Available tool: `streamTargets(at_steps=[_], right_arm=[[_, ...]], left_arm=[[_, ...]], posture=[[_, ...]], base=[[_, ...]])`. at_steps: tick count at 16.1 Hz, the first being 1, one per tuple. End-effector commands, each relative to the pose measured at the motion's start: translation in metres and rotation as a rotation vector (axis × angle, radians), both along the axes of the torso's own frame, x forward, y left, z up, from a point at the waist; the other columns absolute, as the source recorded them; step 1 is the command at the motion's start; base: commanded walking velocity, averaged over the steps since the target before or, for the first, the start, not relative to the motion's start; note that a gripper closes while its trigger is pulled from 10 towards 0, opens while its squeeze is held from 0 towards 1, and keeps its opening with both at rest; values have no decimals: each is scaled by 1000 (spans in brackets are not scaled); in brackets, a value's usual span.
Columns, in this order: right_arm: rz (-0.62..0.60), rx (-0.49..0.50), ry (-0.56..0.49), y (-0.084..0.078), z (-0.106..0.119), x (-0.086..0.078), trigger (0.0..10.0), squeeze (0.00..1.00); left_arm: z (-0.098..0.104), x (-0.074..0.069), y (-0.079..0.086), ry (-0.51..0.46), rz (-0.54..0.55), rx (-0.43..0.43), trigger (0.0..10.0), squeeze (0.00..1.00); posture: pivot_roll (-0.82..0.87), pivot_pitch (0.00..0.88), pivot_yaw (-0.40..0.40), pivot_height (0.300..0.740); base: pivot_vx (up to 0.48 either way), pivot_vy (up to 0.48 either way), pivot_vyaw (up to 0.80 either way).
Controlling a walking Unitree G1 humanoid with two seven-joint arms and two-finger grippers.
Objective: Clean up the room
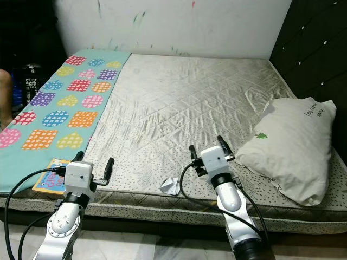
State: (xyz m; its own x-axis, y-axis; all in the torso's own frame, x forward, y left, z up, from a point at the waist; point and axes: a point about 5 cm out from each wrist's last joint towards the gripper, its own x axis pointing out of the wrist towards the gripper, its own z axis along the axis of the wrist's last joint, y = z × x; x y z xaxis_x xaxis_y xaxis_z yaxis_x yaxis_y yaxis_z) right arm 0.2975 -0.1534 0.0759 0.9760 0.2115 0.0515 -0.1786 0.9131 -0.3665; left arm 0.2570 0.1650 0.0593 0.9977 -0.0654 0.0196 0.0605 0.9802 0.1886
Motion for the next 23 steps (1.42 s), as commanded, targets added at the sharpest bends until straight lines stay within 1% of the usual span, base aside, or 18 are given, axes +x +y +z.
streamTargets(at_steps=[1,3,5,16,19,21,23], right_arm=[[30,-2,-12,7,1,-4,10000,0],[31,3,-4,8,-1,-5,10000,0],[68,-31,-26,11,1,-6,10000,0],[72,-21,-20,15,0,-9,10000,0],[67,6,56,18,-8,-8,10000,0],[66,50,65,15,-7,-9,10000,0],[32,35,68,10,-6,-6,10000,0]], left_arm=[[0,0,1,4,12,3,10000,0],[-1,-1,2,6,16,2,10000,0],[-1,-1,0,7,13,0,10000,0],[-1,-1,0,6,10,2,10000,0],[-1,-1,-1,6,5,2,10000,0],[0,1,-3,3,1,-1,10000,0],[0,2,-5,-2,13,-15,10000,0]], posture=[[92,28,-43,740],[92,28,-43,740],[89,30,-48,740],[93,33,-45,740],[90,35,-42,740],[84,29,-50,740],[65,26,-48,740]], base=[[0,0,0],[0,0,0],[0,0,0],[0,0,0],[0,0,0],[0,0,0],[0,0,0]])
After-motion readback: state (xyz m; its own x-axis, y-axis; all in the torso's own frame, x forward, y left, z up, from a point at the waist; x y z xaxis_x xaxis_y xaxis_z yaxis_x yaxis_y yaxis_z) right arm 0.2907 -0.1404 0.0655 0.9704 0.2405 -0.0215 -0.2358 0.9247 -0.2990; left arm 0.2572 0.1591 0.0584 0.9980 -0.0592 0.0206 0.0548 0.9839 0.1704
